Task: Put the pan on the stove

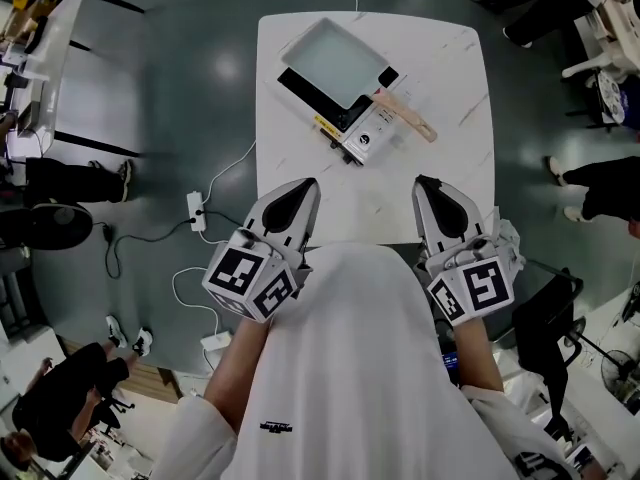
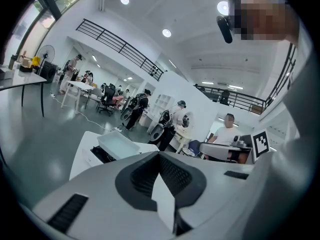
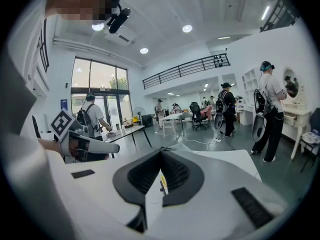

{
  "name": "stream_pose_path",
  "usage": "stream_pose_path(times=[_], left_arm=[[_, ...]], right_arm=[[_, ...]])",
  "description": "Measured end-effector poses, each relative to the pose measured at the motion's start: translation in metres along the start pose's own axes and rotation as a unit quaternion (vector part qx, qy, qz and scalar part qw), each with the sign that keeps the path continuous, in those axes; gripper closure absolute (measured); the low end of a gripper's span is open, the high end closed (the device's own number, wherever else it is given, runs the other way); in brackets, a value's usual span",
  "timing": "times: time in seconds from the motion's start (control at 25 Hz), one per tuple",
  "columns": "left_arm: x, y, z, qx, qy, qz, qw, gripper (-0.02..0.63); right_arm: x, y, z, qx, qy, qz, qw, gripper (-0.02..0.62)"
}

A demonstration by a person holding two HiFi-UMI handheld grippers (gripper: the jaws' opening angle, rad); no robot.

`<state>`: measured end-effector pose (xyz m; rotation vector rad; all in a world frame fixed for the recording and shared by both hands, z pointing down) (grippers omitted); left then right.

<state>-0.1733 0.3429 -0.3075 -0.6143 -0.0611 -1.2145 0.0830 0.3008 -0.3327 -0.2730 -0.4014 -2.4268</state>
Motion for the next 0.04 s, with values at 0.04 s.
stream_pose_path(times=[0.04], left_arm=[[-0.0009,0.0009,0.0006,0.0,-0.001,0.001,1.0,0.606]], right_arm=[[-0.0011,-0.0011,0.0002,0.001,0.0,0.001,1.0,0.591]])
Point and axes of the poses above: the fingertips, and each gripper's own axes: x forward along the fingers, y to its right, z out of its underside, the point moved 10 cm from there along -x, backward along the fingers, and after that the axes turned 8 degrees about -z, right-handed, at the moved point
